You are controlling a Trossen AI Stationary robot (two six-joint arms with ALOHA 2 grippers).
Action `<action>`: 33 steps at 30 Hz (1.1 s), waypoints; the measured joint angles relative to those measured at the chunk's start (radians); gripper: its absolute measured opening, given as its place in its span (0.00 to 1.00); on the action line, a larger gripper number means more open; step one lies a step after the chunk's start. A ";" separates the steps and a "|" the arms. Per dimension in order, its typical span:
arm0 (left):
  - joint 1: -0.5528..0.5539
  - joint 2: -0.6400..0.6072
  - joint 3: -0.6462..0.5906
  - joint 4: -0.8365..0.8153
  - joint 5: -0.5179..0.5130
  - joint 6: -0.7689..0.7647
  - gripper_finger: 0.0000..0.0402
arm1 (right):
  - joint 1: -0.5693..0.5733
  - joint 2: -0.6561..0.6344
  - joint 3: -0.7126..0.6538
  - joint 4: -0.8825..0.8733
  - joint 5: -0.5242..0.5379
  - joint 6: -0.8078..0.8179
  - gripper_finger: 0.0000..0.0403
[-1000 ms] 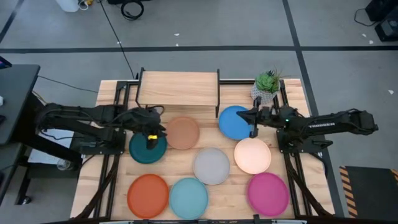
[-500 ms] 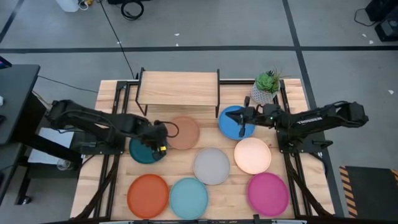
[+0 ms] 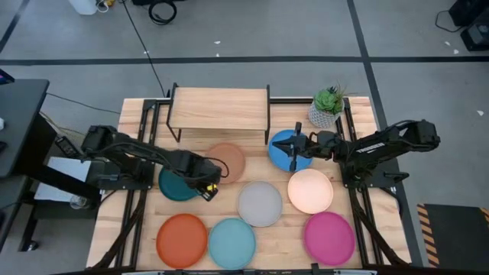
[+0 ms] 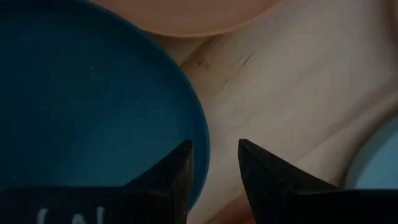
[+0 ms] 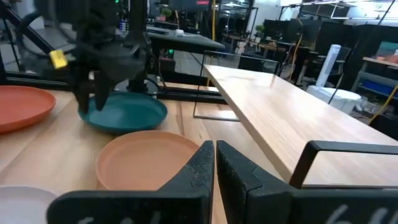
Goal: Place and stack plates onto a shelf
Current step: Put the green plate on the shelf
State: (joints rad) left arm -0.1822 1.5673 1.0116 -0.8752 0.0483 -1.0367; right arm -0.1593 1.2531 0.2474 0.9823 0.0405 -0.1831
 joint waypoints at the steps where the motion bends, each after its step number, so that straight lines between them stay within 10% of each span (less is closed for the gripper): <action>1: 0.000 0.021 0.017 -0.013 0.001 0.000 0.33 | 0.000 0.000 0.000 0.011 0.005 -0.001 0.06; 11: -0.001 0.230 0.226 -0.247 -0.085 0.034 0.30 | 0.000 0.000 0.000 0.014 0.018 -0.004 0.05; 23: -0.011 0.280 0.231 -0.246 -0.101 0.061 0.48 | 0.000 0.004 0.000 0.006 0.018 -0.012 0.05; 33: -0.014 0.280 0.173 -0.223 -0.101 0.027 0.38 | 0.000 0.004 0.000 0.002 0.018 -0.011 0.05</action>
State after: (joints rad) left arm -0.1959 1.8477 1.1843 -1.0984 -0.0525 -1.0096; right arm -0.1593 1.2575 0.2474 0.9840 0.0586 -0.1945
